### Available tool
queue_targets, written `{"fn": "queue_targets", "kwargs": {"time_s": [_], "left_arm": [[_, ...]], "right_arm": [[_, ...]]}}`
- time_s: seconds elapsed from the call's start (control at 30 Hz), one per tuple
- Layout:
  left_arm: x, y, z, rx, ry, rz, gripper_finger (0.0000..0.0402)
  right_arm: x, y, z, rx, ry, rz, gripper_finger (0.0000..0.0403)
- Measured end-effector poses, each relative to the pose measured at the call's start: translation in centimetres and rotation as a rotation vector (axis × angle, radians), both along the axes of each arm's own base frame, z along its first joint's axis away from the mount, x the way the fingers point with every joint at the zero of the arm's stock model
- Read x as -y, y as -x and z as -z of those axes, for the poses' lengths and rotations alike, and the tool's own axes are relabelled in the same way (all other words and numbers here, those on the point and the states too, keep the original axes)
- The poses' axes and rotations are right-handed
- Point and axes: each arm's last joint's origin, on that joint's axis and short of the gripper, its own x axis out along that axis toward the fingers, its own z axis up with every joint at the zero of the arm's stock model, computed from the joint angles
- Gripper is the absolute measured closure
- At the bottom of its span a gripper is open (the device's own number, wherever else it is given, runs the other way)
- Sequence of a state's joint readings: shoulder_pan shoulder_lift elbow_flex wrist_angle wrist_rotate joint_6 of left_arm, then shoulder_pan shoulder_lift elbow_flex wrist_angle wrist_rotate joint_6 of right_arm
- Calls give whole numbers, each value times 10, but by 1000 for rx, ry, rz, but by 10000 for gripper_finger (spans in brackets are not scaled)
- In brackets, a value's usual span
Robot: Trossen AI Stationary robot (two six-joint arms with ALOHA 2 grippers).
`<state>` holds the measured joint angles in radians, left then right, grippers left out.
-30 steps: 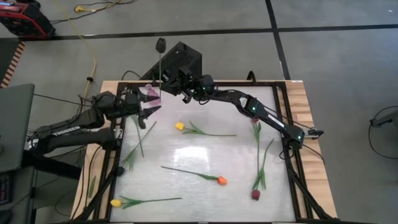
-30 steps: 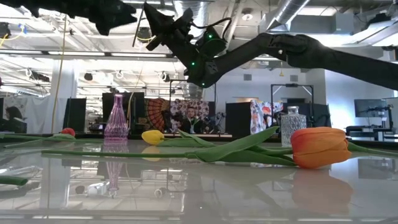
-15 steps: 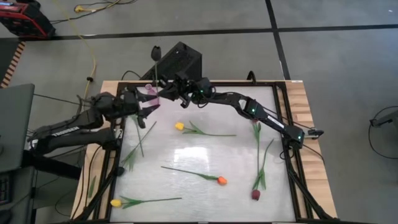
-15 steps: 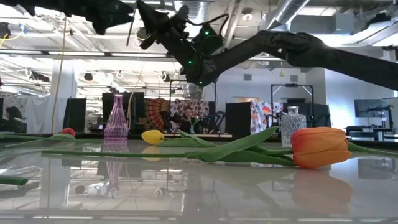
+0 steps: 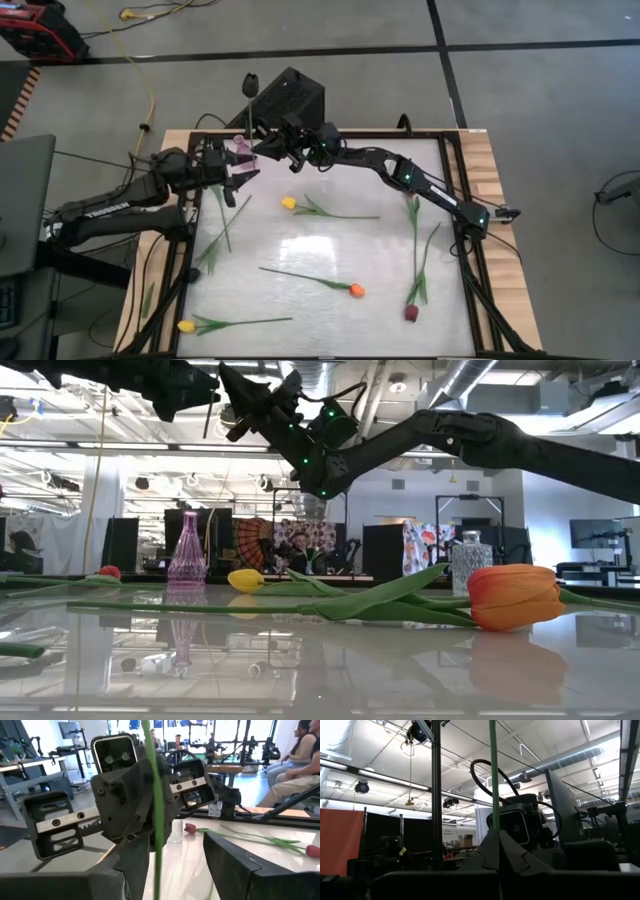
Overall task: Sort flowers into vase by color
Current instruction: Put the top black tulip into the violet vase
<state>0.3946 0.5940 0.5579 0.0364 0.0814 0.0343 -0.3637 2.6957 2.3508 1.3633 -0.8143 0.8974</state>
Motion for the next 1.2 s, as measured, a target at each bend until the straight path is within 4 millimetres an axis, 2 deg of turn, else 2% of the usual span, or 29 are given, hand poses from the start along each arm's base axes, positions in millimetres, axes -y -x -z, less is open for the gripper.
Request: {"fn": "queue_targets", "kwargs": {"time_s": [0.1, 0.33, 0.5, 0.77, 0.97, 1.07, 1.2], "left_arm": [[0, 1, 0, 9, 18, -22, 263], [-4, -4, 3, -17, 28, -63, 389], [-3, -5, 5, -31, 45, -27, 399], [2, 7, -6, -125, 114, -39, 401], [3, 8, 3, -217, 175, -48, 401], [2, 8, 5, -231, 180, -53, 401], [2, 7, 5, -236, 179, -56, 401]], "right_arm": [[-1, 0, 0, 0, 0, -1, 386], [-1, 0, 0, -1, 0, -3, 385], [1, 1, 1, -29, 38, -38, 358], [20, 10, -3, -100, 56, -82, 251], [29, 16, -17, -96, 75, -56, 173], [33, 16, -19, -107, 83, -34, 157], [37, 17, -21, -104, 98, -6, 156]]}}
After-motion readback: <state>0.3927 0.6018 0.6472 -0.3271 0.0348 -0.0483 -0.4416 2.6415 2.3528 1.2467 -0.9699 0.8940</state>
